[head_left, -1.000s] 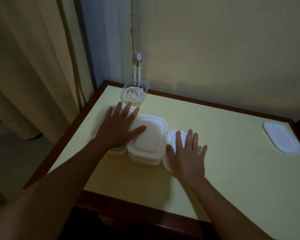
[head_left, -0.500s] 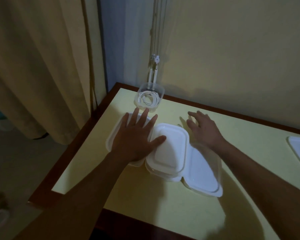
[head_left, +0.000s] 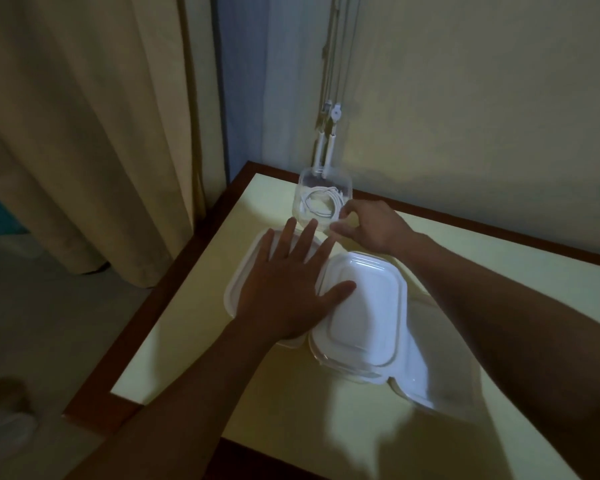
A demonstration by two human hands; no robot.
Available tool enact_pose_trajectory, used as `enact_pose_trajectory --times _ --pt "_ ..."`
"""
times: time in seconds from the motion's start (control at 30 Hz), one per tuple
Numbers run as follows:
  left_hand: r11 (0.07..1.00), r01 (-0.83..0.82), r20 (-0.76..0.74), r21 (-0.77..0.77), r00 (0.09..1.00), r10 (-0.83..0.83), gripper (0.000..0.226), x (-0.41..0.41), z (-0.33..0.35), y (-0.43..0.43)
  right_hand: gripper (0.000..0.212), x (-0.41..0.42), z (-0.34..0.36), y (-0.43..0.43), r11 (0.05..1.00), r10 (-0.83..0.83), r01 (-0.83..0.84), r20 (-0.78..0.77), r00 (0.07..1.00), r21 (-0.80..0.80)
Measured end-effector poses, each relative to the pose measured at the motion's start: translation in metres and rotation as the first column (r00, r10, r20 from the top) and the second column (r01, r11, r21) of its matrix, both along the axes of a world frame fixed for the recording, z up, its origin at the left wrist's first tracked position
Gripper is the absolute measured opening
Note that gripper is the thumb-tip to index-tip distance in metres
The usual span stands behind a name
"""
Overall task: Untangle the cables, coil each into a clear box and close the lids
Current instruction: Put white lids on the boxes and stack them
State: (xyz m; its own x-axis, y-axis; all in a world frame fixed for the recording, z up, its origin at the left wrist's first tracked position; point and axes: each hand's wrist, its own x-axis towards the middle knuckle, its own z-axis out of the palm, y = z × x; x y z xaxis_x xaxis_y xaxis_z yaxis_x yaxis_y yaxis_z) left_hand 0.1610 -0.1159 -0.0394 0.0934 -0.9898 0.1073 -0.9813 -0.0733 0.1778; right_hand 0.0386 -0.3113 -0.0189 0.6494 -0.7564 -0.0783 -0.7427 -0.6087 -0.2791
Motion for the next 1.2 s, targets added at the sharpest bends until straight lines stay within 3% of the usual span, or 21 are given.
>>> enact_pose_trajectory --times 0.33,0.47,0.63,0.87,1.03,1.1,1.2 --pt "0.999 0.0 0.02 0.054 1.0 -0.001 0.091 0.001 0.007 -0.002 0.049 -0.109 -0.004 0.003 0.983 -0.184 0.184 -0.024 0.983 0.002" --pt "0.992 -0.013 0.009 0.126 1.0 0.012 0.108 -0.003 0.015 -0.006 0.047 -0.176 -0.004 0.02 0.952 -0.304 0.304 0.004 0.953 0.031" --pt "0.994 0.035 -0.005 0.108 0.999 -0.034 0.126 -0.042 0.033 -0.016 0.049 -0.256 -0.001 0.054 0.906 -0.421 0.417 0.053 0.905 0.074" --pt "0.963 0.268 -0.024 -0.029 0.963 -0.269 0.102 -0.165 0.044 -0.044 0.061 -0.358 -0.003 0.104 0.86 -0.508 0.502 0.053 0.86 0.094" --pt "0.923 0.376 -0.167 -0.075 0.908 -0.384 0.097 -0.268 0.028 -0.046 0.056 -0.398 -0.005 0.128 0.854 -0.52 0.52 0.05 0.853 0.008" --pt "0.926 0.372 -0.32 -0.069 0.871 -0.373 0.094 -0.301 0.019 -0.042 0.059 -0.409 -0.01 0.136 0.857 -0.513 0.514 0.044 0.857 -0.03" --pt "0.943 0.315 -0.56 -0.104 0.765 -0.317 0.093 -0.335 0.003 -0.031 0.063 -0.423 -0.018 0.149 0.82 -0.567 0.571 0.163 0.807 0.029"
